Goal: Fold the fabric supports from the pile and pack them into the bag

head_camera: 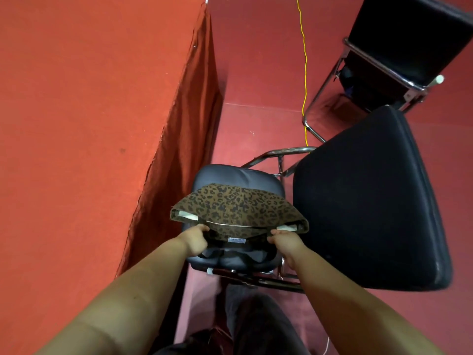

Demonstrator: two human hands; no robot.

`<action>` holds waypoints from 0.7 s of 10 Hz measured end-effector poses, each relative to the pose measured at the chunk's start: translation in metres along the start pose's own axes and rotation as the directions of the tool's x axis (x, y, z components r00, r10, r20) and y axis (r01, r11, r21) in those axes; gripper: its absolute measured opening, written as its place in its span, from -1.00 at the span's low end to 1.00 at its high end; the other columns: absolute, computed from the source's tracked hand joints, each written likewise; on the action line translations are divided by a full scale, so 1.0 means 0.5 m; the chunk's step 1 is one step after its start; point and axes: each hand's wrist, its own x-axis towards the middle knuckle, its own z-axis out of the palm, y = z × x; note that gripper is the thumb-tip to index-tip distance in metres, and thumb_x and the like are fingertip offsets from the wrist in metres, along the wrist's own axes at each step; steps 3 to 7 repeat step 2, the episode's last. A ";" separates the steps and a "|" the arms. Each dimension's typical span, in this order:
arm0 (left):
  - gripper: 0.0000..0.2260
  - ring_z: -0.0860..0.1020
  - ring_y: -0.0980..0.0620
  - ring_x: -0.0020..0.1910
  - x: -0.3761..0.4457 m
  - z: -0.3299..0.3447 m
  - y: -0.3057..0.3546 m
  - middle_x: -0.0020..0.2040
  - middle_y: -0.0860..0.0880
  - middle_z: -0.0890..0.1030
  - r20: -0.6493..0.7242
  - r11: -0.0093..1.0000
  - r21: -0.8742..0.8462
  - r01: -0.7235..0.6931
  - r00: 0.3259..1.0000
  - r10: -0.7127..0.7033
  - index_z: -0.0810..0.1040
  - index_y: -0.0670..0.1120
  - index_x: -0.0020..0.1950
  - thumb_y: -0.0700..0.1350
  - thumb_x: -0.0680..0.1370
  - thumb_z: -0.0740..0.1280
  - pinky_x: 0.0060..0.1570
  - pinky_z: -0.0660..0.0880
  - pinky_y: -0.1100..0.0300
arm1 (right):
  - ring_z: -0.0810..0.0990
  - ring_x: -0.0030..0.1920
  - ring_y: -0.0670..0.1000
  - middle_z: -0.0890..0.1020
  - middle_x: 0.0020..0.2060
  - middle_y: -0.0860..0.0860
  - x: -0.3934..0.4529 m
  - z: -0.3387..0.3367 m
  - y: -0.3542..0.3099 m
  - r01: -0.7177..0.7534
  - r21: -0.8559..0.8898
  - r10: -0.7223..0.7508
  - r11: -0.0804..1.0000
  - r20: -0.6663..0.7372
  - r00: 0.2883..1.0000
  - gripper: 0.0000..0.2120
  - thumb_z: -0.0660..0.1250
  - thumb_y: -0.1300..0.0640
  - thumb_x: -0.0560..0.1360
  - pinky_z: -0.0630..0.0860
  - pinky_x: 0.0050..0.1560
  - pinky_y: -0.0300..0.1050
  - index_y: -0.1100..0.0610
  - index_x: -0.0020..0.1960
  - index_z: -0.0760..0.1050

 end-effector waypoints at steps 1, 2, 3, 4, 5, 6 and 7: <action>-0.58 0.49 -0.07 0.26 -0.002 -0.010 -0.001 0.30 -0.15 0.52 0.029 0.996 0.088 -0.019 0.999 0.017 0.40 -0.18 0.38 -0.31 0.51 0.19 0.17 0.33 0.32 | 0.51 0.20 0.23 0.54 0.15 0.30 -0.012 -0.006 -0.018 0.041 -0.052 -0.039 0.998 0.024 0.999 -0.70 0.29 0.39 0.49 0.45 0.22 -0.03 0.42 0.22 0.44; -0.65 0.51 -0.11 0.21 -0.004 -0.033 0.002 0.23 -0.16 0.56 -0.005 0.989 0.145 -0.014 1.000 0.015 0.51 -0.15 0.26 -0.23 0.47 0.26 0.22 0.41 0.16 | 0.54 0.12 0.15 0.58 0.03 0.22 -0.031 -0.006 -0.047 0.085 -0.146 -0.080 0.986 0.041 0.996 -0.77 0.33 0.32 0.48 0.43 0.26 -0.03 0.35 0.13 0.51; -0.65 0.51 -0.11 0.21 -0.004 -0.033 0.002 0.23 -0.16 0.56 -0.005 0.989 0.145 -0.014 1.000 0.015 0.51 -0.15 0.26 -0.23 0.47 0.26 0.22 0.41 0.16 | 0.54 0.12 0.15 0.58 0.03 0.22 -0.031 -0.006 -0.047 0.085 -0.146 -0.080 0.986 0.041 0.996 -0.77 0.33 0.32 0.48 0.43 0.26 -0.03 0.35 0.13 0.51; -0.65 0.51 -0.11 0.21 -0.004 -0.033 0.002 0.23 -0.16 0.56 -0.005 0.989 0.145 -0.014 1.000 0.015 0.51 -0.15 0.26 -0.23 0.47 0.26 0.22 0.41 0.16 | 0.54 0.12 0.15 0.58 0.03 0.22 -0.031 -0.006 -0.047 0.085 -0.146 -0.080 0.986 0.041 0.996 -0.77 0.33 0.32 0.48 0.43 0.26 -0.03 0.35 0.13 0.51; -0.65 0.51 -0.11 0.21 -0.004 -0.033 0.002 0.23 -0.16 0.56 -0.005 0.989 0.145 -0.014 1.000 0.015 0.51 -0.15 0.26 -0.23 0.47 0.26 0.22 0.41 0.16 | 0.54 0.12 0.15 0.58 0.03 0.22 -0.031 -0.006 -0.047 0.085 -0.146 -0.080 0.986 0.041 0.996 -0.77 0.33 0.32 0.48 0.43 0.26 -0.03 0.35 0.13 0.51; -0.65 0.51 -0.11 0.21 -0.004 -0.033 0.002 0.23 -0.16 0.56 -0.005 0.989 0.145 -0.014 1.000 0.015 0.51 -0.15 0.26 -0.23 0.47 0.26 0.22 0.41 0.16 | 0.54 0.12 0.15 0.58 0.03 0.22 -0.031 -0.006 -0.047 0.085 -0.146 -0.080 0.986 0.041 0.996 -0.77 0.33 0.32 0.48 0.43 0.26 -0.03 0.35 0.13 0.51; -0.65 0.51 -0.11 0.21 -0.004 -0.033 0.002 0.23 -0.16 0.56 -0.005 0.989 0.145 -0.014 1.000 0.015 0.51 -0.15 0.26 -0.23 0.47 0.26 0.22 0.41 0.16 | 0.54 0.12 0.15 0.58 0.03 0.22 -0.031 -0.006 -0.047 0.085 -0.146 -0.080 0.986 0.041 0.996 -0.77 0.33 0.32 0.48 0.43 0.26 -0.03 0.35 0.13 0.51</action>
